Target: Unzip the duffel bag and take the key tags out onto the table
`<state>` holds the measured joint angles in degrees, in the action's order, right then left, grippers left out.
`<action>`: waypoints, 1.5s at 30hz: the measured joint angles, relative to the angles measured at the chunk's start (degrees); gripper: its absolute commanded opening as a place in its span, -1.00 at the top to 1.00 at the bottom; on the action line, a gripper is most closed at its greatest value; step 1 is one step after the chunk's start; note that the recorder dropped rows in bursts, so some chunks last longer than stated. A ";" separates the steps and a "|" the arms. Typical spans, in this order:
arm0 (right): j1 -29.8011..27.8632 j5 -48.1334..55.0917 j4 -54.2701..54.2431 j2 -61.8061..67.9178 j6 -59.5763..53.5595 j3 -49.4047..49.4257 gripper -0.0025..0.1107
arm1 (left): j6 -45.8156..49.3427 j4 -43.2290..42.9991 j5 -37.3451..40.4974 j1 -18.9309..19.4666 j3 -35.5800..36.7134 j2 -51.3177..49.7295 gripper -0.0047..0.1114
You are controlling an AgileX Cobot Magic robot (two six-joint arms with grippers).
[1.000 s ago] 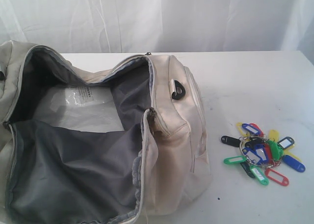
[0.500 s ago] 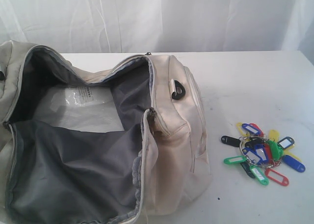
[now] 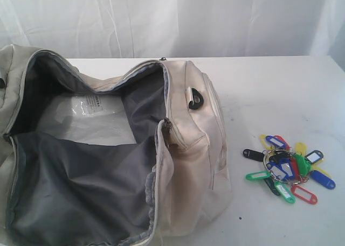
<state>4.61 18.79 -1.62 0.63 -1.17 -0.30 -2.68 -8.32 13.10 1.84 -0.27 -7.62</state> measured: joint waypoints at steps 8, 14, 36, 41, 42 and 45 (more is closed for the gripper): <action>0.52 0.00 0.00 -0.25 0.00 0.00 0.96 | 0.00 0.00 0.00 0.00 0.00 0.00 0.42; 1.39 0.00 0.00 -0.25 0.00 0.00 0.96 | 0.00 0.00 0.00 0.00 0.00 0.00 0.42; 1.39 0.00 0.00 -0.25 0.00 0.00 0.96 | 0.00 0.00 0.00 0.00 0.00 0.00 0.42; 1.39 0.00 0.00 -0.25 0.00 0.00 0.96 | 0.00 0.00 0.00 0.00 0.00 0.00 0.42; 1.39 0.00 0.00 -0.25 0.00 0.00 0.96 | 0.00 0.00 0.00 0.00 0.00 0.00 0.42; 1.39 0.00 0.00 -0.25 0.00 0.00 0.96 | 0.00 0.00 0.00 0.00 0.00 0.00 0.42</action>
<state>6.00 18.79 -1.62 0.38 -1.17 -0.30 -2.68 -8.32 13.10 1.84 -0.27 -7.62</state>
